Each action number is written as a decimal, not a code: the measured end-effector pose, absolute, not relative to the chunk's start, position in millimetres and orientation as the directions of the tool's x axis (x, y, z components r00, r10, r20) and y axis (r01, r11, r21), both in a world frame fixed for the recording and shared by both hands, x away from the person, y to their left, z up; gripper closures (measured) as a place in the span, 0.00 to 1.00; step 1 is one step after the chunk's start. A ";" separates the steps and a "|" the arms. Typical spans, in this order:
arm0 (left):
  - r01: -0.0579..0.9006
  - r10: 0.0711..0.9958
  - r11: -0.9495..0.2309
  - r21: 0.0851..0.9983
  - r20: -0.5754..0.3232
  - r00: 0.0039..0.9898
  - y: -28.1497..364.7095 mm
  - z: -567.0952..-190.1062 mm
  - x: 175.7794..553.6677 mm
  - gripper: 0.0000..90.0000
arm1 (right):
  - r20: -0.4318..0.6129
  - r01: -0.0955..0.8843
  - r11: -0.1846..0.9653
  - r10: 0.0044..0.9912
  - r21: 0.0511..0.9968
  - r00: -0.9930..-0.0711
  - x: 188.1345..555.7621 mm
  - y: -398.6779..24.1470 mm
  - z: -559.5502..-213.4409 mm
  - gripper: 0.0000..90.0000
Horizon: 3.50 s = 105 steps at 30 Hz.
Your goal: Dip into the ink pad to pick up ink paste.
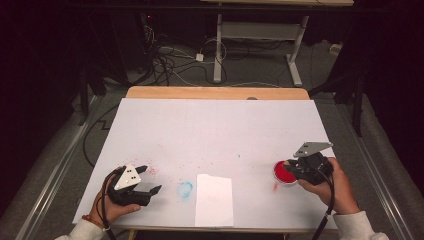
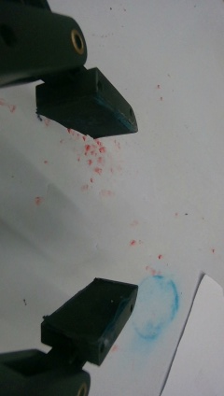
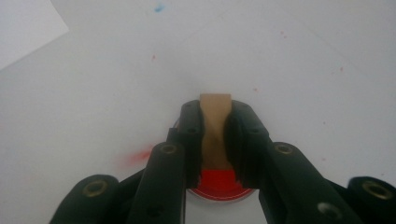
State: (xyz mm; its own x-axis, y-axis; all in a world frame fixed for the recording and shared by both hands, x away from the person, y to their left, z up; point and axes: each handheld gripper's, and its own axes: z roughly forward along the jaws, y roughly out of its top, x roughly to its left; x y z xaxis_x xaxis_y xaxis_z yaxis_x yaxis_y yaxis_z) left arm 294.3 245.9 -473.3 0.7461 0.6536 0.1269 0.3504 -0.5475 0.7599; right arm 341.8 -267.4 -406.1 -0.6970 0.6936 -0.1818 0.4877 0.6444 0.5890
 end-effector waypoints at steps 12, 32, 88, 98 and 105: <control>0.350 0.651 -0.551 0.757 0.127 0.749 245.0 -473.6 294.5 0.21 | -0.146 0.547 0.650 0.704 0.528 -0.695 355.2 -270.8 -435.1 0.85; 0.346 0.642 -0.561 0.753 0.131 0.756 243.7 -473.8 294.2 0.21 | -0.128 0.559 0.640 0.711 0.527 -0.692 357.5 -272.1 -443.1 0.85; 0.372 0.661 -0.544 0.752 0.111 0.743 248.2 -476.7 296.3 0.21 | -0.150 0.492 0.596 0.719 0.635 -0.678 353.0 -279.1 -417.9 0.85; 0.368 0.659 -0.546 0.753 0.114 0.744 249.5 -476.3 295.4 0.21 | -0.177 0.464 0.594 0.720 0.657 -0.671 347.9 -277.1 -408.1 0.85; 0.370 0.658 -0.546 0.751 0.112 0.744 250.1 -476.6 294.9 0.21 | -0.188 0.449 0.567 0.740 0.691 -0.646 347.4 -277.7 -403.8 0.85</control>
